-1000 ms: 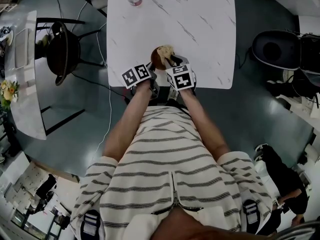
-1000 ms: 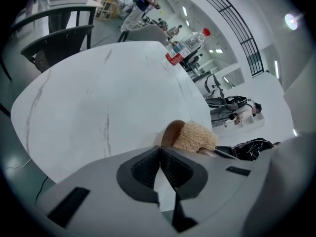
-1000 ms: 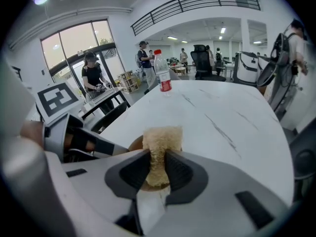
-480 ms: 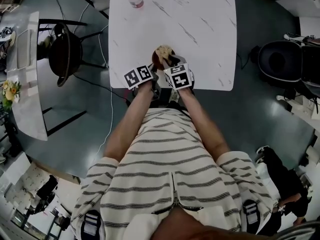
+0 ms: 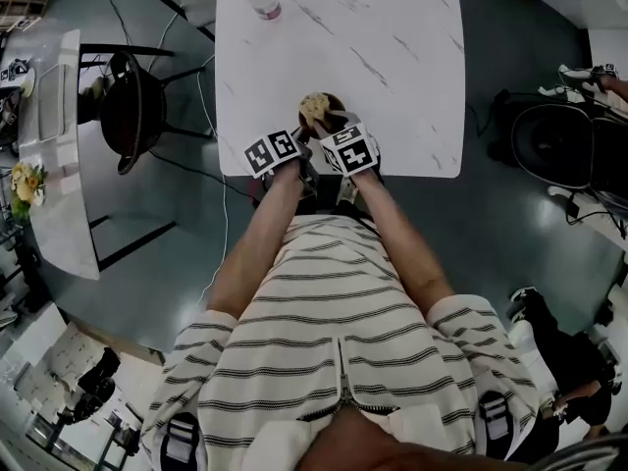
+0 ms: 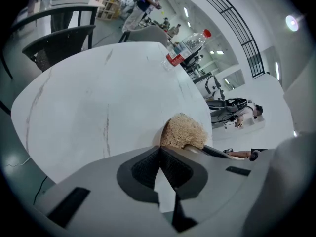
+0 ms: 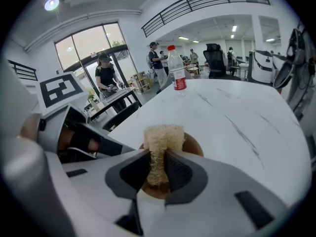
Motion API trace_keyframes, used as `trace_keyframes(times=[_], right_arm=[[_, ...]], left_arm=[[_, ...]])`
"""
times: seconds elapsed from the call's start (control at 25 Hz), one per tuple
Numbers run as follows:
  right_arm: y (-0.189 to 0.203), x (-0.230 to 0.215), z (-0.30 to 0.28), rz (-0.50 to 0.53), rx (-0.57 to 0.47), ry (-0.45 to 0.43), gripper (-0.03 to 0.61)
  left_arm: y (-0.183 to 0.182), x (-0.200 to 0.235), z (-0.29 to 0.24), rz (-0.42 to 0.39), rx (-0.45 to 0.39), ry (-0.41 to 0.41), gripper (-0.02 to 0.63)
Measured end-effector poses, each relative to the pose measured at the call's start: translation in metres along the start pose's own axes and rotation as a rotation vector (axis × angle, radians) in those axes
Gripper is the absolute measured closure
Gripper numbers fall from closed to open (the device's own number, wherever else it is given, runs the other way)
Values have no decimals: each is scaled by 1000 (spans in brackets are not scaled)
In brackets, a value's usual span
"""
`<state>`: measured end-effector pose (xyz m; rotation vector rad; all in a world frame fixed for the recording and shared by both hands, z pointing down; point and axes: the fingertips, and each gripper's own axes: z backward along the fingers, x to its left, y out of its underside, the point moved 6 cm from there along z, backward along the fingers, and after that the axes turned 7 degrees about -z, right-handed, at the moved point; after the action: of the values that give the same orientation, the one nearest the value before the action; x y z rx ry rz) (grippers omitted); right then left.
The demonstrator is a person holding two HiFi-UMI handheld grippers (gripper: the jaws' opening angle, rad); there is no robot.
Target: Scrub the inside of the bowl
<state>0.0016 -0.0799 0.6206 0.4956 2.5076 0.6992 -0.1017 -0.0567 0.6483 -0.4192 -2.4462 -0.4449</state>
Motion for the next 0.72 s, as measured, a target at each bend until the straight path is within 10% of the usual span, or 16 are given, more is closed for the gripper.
trace_keyframes(times=[0.72], right_arm=[[-2, -6, 23, 191, 162, 81, 485]], left_arm=[[-2, -4, 0, -7, -14, -28, 607]])
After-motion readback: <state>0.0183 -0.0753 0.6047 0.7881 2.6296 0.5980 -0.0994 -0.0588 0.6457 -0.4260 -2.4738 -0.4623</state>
